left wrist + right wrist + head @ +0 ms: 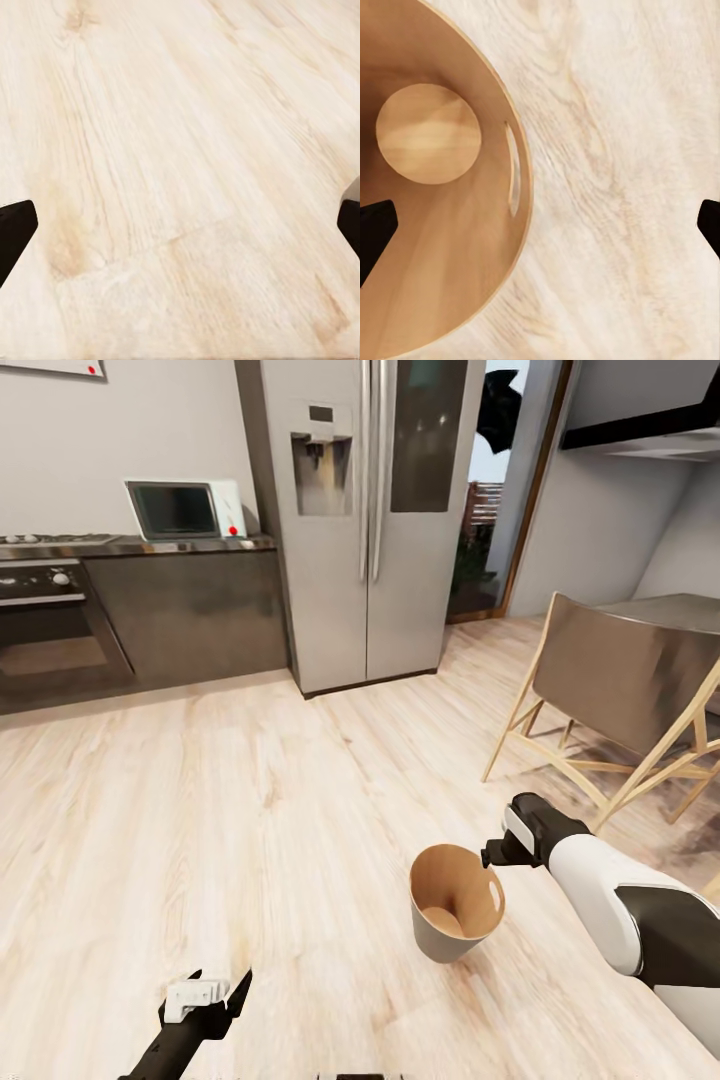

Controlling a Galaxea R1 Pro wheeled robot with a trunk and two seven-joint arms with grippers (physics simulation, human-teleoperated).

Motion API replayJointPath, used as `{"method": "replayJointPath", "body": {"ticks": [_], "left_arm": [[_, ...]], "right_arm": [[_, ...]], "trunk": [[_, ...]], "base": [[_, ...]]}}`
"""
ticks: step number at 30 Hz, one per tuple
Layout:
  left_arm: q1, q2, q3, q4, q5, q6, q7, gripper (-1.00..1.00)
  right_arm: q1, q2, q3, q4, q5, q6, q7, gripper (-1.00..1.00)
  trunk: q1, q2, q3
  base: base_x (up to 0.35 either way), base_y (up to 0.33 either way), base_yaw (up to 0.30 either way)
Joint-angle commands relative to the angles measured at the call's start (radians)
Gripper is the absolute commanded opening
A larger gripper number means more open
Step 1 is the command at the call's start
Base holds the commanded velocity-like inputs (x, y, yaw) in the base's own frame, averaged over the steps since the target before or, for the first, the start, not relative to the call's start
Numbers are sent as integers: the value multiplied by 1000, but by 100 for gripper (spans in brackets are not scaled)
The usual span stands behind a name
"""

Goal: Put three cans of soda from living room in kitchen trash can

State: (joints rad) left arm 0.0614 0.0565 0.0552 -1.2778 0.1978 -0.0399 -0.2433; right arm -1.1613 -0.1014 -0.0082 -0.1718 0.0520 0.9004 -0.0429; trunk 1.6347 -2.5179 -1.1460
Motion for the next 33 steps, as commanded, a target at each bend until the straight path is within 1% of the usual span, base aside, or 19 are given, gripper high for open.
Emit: {"method": "replayJointPath", "body": {"ticks": [1, 9, 15, 27, 33], "left_arm": [[0, 0, 0, 0, 0, 0, 0, 100], [0, 0, 0, 0, 0, 0, 0, 100], [0, 0, 0, 0, 0, -1, -1, 100], [0, 0, 0, 0, 0, -1, -1, 100], [0, 0, 0, 0, 0, -1, -1, 100]], "right_arm": [[0, 0, 0, 0, 0, 0, 0, 100], [1, 0, 1, 0, 0, 0, 0, 100], [2, 2, 23, 1, 0, 0, 0, 100], [2, 4, 29, 1, 0, 0, 0, 100], [2, 2, 30, 1, 0, 0, 0, 100]], "trunk": [[0, 0, -4], [4, -2, -35], [7, -4, -58], [12, -6, -105], [12, -6, -105]], "base": [[0, 0, 0], [0, 0, 0], [0, 0, 0], [0, 0, 0], [0, 0, 0]]}}
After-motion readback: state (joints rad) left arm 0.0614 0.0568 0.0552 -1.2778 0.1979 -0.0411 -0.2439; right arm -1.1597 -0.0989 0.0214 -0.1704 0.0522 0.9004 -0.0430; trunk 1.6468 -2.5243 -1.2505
